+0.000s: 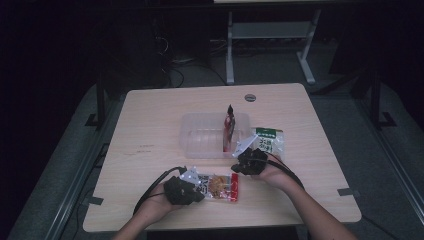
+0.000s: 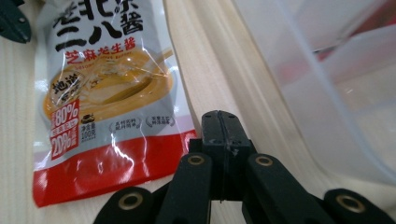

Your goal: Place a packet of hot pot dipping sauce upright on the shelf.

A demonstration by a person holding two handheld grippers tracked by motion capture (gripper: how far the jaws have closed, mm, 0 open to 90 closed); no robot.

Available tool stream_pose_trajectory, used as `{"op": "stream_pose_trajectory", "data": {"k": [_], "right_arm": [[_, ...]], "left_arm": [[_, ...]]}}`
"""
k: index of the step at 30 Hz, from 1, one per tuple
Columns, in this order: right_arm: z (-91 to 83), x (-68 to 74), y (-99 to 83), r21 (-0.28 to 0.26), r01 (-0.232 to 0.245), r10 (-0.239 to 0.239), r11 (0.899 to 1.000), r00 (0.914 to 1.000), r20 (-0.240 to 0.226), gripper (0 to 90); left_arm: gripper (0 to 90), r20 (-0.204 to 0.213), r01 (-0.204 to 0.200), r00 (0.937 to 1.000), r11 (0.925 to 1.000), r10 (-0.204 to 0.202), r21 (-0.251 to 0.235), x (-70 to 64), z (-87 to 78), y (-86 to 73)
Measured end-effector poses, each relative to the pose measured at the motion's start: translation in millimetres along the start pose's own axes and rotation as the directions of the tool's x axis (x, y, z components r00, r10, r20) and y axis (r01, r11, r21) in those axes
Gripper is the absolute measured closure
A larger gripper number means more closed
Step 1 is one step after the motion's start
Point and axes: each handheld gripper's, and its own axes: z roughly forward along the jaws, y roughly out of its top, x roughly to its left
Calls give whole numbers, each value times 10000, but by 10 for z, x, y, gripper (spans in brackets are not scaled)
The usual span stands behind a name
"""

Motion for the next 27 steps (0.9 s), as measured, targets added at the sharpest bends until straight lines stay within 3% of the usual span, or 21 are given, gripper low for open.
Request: {"op": "stream_pose_trajectory", "data": {"k": [3, 11, 19, 27], "right_arm": [[31, 9, 12, 148, 148, -147, 9998, 9998, -98, 900], [52, 151, 3, 400, 833, -790, 9957, 9920, -980, 900], [96, 331, 49, 313, 1503, -1405, 9881, 9675, -2103, 900], [136, 508, 105, 77, 1988, -1888, 9800, 9415, -2793, 900]], "left_arm": [[895, -72, 57, 10000, 10000, -57, 14, 35, -8, -11], [895, -409, 206, 9989, 9998, -208, -67, 133, -48, -41], [895, -512, 522, 9973, 9984, -534, -238, 208, -70, -64], [895, -600, 541, 9965, 9964, -580, -649, 293, -49, -16]]}}
